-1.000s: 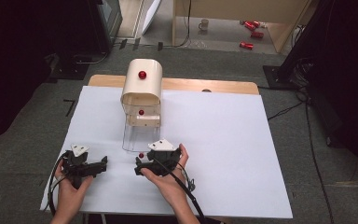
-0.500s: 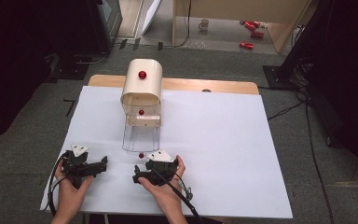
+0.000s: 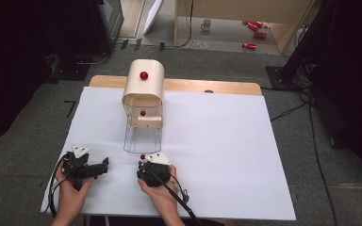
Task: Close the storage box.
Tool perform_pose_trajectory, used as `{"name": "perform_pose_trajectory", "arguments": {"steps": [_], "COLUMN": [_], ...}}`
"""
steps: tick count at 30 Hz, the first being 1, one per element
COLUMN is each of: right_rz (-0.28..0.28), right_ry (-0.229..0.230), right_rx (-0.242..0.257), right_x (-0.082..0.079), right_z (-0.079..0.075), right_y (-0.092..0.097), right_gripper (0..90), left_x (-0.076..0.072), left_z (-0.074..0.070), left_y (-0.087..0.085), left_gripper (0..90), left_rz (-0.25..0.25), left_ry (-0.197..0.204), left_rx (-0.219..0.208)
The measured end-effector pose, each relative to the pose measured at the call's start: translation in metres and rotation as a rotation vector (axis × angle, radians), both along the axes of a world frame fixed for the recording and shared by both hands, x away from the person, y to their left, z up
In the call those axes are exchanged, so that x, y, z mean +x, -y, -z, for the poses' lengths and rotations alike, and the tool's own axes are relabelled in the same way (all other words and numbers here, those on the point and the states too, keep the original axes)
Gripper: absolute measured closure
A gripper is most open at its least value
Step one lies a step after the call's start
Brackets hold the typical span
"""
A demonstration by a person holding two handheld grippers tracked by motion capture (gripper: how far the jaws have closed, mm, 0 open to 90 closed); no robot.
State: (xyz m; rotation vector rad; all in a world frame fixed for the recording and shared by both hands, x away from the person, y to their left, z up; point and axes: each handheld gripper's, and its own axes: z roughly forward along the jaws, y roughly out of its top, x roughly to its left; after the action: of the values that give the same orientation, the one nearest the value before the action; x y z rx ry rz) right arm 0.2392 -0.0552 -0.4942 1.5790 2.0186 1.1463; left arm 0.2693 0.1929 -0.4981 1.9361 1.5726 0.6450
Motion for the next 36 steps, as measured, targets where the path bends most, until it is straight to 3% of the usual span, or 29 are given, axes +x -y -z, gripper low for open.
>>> {"name": "perform_pose_trajectory", "arguments": {"steps": [9, 25, 36], "right_rz": [-0.018, -0.034, -0.033], "right_ry": [0.010, 0.008, 0.037], "right_rx": [0.041, 0.037, 0.036], "right_x": [0.003, 0.011, 0.018], "right_z": [-0.002, -0.004, -0.017], "right_y": [-0.003, -0.005, -0.001], "right_gripper": [73.9, 75.3, 75.4], "left_x": [0.000, 0.000, 0.000], "left_z": [0.000, 0.000, 0.000], "left_y": [0.000, 0.000, 0.000], "left_gripper": [0.0, 0.0, 0.0], "left_rz": [0.000, 0.000, 0.000], "left_ry": [0.000, 0.000, 0.000], "left_rx": [0.000, 0.000, -0.001]}}
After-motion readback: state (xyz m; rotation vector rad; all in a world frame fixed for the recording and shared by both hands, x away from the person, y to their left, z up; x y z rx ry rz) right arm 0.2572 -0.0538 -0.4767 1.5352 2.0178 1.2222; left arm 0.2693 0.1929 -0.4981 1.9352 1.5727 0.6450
